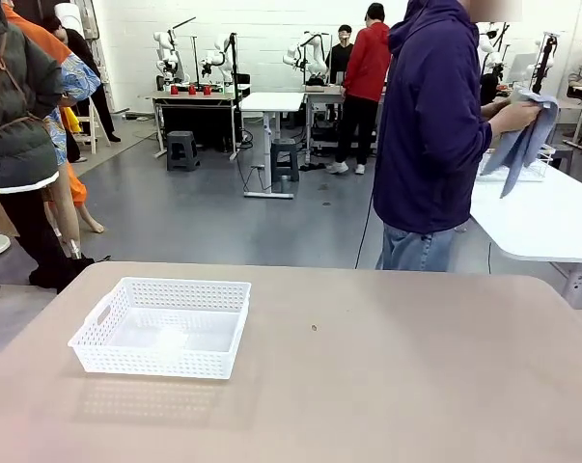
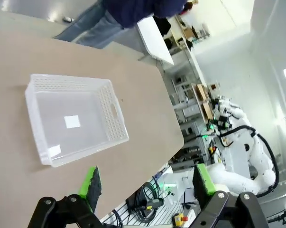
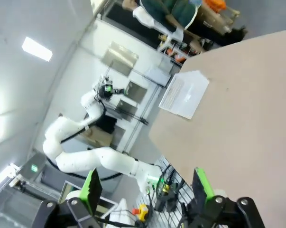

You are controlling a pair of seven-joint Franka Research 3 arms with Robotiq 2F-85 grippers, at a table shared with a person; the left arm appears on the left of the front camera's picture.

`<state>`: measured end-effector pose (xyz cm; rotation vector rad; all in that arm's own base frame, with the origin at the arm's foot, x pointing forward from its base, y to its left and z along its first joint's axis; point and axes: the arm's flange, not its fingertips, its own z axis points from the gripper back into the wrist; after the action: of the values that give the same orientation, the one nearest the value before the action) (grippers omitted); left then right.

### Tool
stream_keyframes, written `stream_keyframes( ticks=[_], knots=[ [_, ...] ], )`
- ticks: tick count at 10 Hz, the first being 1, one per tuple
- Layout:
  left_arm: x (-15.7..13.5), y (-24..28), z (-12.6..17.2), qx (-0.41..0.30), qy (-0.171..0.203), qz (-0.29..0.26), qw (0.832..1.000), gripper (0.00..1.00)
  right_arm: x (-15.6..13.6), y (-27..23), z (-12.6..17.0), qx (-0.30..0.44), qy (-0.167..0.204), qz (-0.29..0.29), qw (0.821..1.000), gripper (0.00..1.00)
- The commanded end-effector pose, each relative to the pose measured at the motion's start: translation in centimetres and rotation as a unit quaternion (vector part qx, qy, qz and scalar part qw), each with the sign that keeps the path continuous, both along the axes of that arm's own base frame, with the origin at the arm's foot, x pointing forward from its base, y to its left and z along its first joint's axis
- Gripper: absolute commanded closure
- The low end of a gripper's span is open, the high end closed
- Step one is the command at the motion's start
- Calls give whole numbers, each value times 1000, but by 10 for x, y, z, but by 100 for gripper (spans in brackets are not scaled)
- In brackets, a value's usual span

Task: Clean and organize the cups into the basket.
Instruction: Pick up the Organizing basket and move it to the center of the table, then pick up the Reusable plastic cup from the right side of the table and place it inside the Organizing basket.

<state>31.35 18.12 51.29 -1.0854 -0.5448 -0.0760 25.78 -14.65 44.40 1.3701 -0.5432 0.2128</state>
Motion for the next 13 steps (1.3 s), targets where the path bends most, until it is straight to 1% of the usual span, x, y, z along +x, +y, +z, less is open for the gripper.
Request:
stream_keyframes(
  ticks=[1, 2, 3, 4, 5, 6, 7, 8, 13],
  knots=[
    [-1, 23, -13, -27, 1, 18, 999, 0, -34, -15, -13, 11, -7, -30, 999, 0],
    [-1, 37, -22, -36, 10, 44, 998, 0, -48, -26, -14, 11, -6, -45, 999, 0],
    [-2, 54, -32, -62, 16, 60, 996, 0, -62, -36, -14, 5, -1, -73, 997, 0],
    [-6, 71, -43, -83, 18, 77, 993, 0, -75, -45, -14, 2, 8, -88, 996, 0],
    [-9, 74, -47, -99, 15, 97, 990, 0, -84, -52, -17, -6, 21, -125, 992, 0],
    [-11, 81, -52, -105, 15, 113, 988, 0, -84, -54, -21, -2, 20, -129, 991, 0],
    [-13, 82, -54, -109, 13, 139, 984, 0, -82, -56, -22, -3, 19, -145, 989, 0],
    [-13, 76, -55, -90, 36, 107, 989, 0, -83, -75, -13, 7, 16, -122, 992, 0],
    [-13, 76, -55, -90, 36, 107, 989, 0, -83, -75, -13, 7, 16, -122, 992, 0]
  ],
)
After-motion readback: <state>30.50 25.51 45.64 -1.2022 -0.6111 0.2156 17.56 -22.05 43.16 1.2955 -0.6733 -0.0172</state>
